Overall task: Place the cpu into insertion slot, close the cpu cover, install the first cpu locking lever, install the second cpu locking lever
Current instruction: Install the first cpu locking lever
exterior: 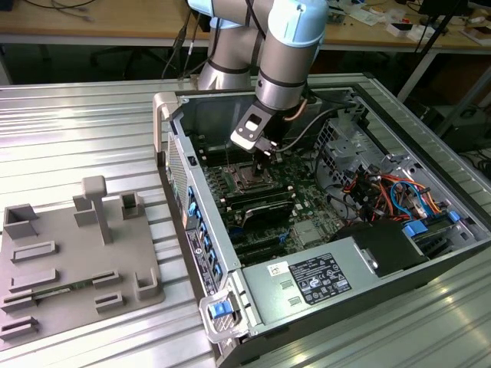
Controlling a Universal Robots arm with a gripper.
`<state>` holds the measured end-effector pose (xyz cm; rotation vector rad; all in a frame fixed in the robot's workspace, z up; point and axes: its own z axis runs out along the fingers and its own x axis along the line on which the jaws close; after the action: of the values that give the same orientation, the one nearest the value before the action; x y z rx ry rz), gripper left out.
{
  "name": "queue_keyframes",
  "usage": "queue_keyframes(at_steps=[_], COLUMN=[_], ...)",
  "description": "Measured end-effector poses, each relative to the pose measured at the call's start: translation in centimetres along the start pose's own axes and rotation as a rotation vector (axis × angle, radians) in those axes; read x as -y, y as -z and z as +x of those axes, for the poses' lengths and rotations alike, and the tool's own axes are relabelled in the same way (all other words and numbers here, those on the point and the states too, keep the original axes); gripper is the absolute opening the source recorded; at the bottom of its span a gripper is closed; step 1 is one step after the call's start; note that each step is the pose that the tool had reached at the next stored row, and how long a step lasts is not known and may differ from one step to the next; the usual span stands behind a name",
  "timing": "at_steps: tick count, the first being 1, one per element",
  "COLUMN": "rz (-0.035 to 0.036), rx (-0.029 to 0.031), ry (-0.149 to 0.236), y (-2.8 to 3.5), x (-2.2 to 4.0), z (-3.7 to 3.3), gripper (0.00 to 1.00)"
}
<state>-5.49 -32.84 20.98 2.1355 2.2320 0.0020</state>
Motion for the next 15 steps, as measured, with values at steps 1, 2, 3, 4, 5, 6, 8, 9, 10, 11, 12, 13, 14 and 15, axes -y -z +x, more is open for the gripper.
queue_keyframes(at_steps=[1,2,3,4,5,6,8,9,10,11,12,13,14,15], rz=[-0.0003,-0.0011,-0.0019,-0.0023,-0.003,-0.0039,-0.0042,-0.0043,-0.0043,-0.0043,-0.0042,-0.0044,-0.0048,-0.0053], rx=[-0.0003,-0.0011,-0.0019,-0.0024,-0.003,-0.0038,-0.0042,-0.0043,-0.0043,-0.0042,-0.0043,-0.0045,-0.0048,-0.0052], ry=[0.01,0.031,0.053,0.066,0.083,0.106,0.117,0.118,0.118,0.118,0.118,0.121,0.13,0.144], y=[0.0,0.0,0.01,0.01,0.01,0.01,0.0,0.01,0.01,0.01,0.01,0.01,0.01,0.01], x=[0.0,0.0,0.0,0.0,0.0,0.0,0.0,0.0,0.0,0.0,0.0,0.0,0.0,0.0], z=[0.0,0.0,-0.01,0.0,0.0,-0.01,0.0,0.0,-0.01,-0.01,-0.01,0.0,-0.01,-0.01], gripper=[0.11,0.11,0.11,0.11,0.11,0.11,0.11,0.11,0.11,0.11,0.11,0.11,0.11,0.11])
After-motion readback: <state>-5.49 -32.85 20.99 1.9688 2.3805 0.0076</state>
